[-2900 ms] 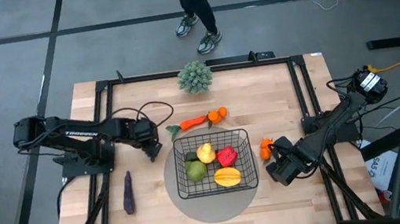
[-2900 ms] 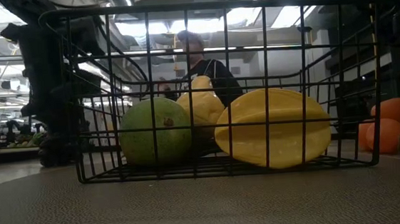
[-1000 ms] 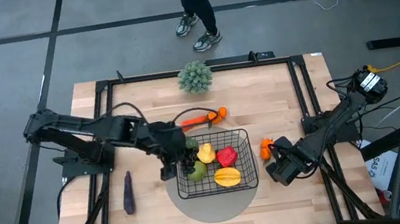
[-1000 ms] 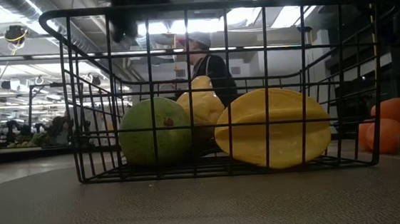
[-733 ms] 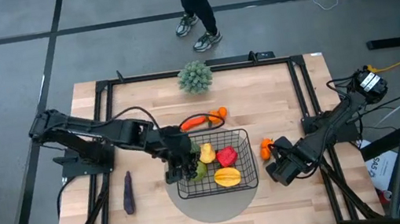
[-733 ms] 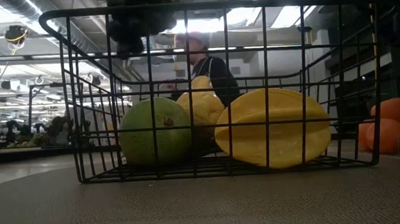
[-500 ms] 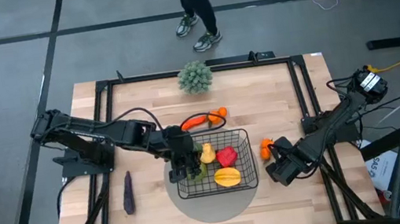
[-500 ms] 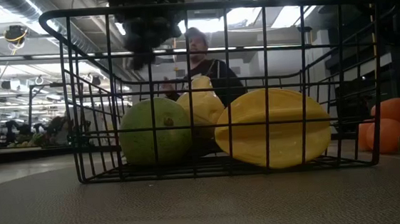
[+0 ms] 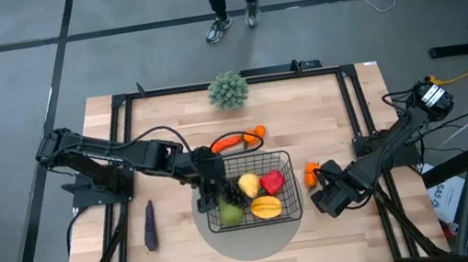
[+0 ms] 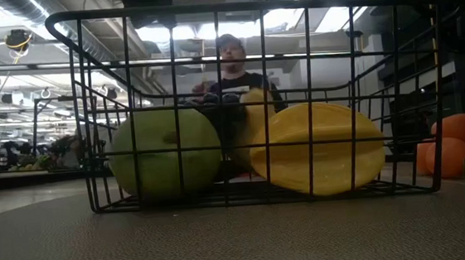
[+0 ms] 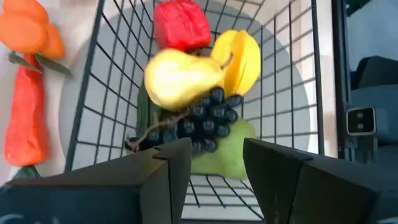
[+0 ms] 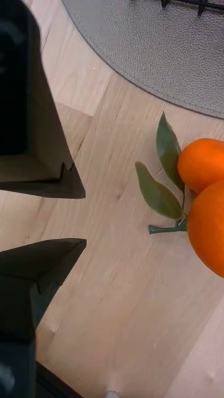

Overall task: Build produce basket
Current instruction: Put the eggplant into the black wire basket

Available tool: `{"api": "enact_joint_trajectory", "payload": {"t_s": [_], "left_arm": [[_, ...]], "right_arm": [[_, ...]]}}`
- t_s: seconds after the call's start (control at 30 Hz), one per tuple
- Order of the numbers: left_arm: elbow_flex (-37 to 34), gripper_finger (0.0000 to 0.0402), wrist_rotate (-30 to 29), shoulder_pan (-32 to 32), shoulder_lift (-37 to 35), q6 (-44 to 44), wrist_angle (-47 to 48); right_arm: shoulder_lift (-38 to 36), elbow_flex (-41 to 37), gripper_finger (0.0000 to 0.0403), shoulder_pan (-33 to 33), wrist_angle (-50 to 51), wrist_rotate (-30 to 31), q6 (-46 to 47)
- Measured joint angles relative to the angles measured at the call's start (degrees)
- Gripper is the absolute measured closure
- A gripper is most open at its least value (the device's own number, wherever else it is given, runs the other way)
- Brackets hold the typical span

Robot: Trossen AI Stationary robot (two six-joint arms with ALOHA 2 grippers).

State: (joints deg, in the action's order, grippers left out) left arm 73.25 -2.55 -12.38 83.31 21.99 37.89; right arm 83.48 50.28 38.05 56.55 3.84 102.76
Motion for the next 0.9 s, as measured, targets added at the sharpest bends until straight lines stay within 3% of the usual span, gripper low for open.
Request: {"api": "enact_joint_trajectory", "payload": {"t_s": [0.37, 0.53, 0.77, 0.9], "left_arm": [[3.9, 0.0269, 9.7, 1.3, -2.7, 6.2, 6.3], [9.1, 0.0269, 9.8, 1.1, -4.3, 7.5, 21.8], [9.8, 0.0269, 10.6, -5.0, -4.5, 22.6, 45.7], [6.6, 0.0269, 10.6, -10.2, -4.4, 33.0, 47.8]], "right_arm": [[0.0, 0.1, 0.0299, 0.0, 0.0, -7.0, -5.8], [0.0, 0.2, 0.0299, 0.0, 0.0, -7.0, -6.0], [0.0, 0.2, 0.0299, 0.0, -0.2, -9.7, -6.0], [0.0, 0.2, 0.0299, 0.0, -0.7, -9.6, -6.0]]}}
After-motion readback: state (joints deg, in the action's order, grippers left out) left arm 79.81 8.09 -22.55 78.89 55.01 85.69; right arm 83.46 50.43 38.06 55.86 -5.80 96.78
